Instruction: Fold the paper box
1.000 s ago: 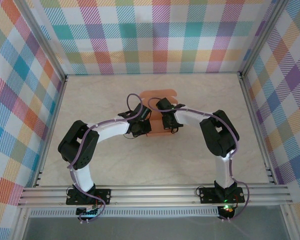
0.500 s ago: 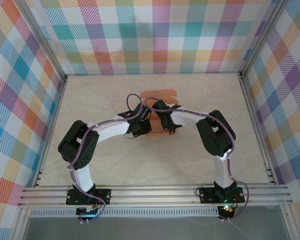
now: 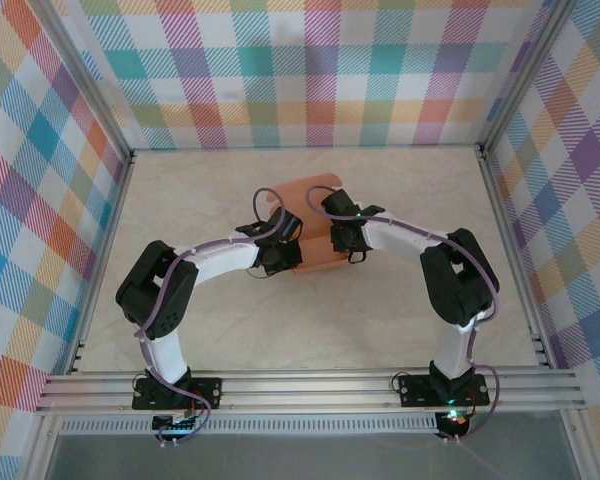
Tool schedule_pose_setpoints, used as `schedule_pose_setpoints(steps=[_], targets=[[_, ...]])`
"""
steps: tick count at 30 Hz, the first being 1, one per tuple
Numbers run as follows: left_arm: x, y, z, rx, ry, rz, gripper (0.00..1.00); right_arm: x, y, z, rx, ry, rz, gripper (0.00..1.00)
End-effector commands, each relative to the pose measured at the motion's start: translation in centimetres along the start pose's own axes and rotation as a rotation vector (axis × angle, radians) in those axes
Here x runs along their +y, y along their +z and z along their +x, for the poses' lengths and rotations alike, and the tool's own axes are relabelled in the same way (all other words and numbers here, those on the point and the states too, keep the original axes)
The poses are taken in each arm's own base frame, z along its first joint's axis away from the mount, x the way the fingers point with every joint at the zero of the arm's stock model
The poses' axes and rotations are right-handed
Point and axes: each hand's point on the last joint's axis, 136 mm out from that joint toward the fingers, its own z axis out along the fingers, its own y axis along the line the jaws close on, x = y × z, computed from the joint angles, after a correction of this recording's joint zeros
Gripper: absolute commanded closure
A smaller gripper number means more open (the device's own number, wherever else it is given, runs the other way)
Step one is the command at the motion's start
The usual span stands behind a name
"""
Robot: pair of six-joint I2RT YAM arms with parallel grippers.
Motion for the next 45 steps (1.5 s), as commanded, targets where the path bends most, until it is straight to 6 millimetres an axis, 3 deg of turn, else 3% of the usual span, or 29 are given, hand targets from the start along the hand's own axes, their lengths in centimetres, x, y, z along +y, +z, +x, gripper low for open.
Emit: schedule_pose_setpoints(steps=[1,5,8,13,20,27,34,45], targets=[[1.6,0.0,0.2,0.014,-0.017,-0.053,0.94,-0.5,-0.3,0.7,0.016,-0.007,-0.001,0.57],[1.5,0.0,0.3,0.016,-0.016,-0.048,0.93,0.3,0.5,1.5,0.054,-0.021,-0.035,0.55],[1.4,0.0,0.3,0.019,-0.017,-0.047,0.93,0.8,0.7,1.8,0.065,-0.015,-0.063,0.47],[1.2,-0.2,0.1,0.017,-0.012,-0.042,0.88,1.1,0.0,1.2,0.047,-0.007,-0.092,0.47],[-0.2,-1.3,-0.8,-0.031,-0.025,0.026,0.70,1.2,-1.1,0.4,0.012,0.022,-0.138,0.40],[-0.6,-2.8,-1.5,-0.078,-0.025,0.054,0.69,0.8,-1.1,0.6,0.022,0.031,-0.144,0.43],[0.0,-2.6,-1.5,-0.089,-0.023,0.038,0.70,1.5,-0.3,1.3,0.077,0.020,-0.161,0.62],[0.0,-1.9,-1.0,-0.063,-0.025,0.046,0.85,2.0,1.8,2.6,0.170,-0.019,-0.135,0.86]])
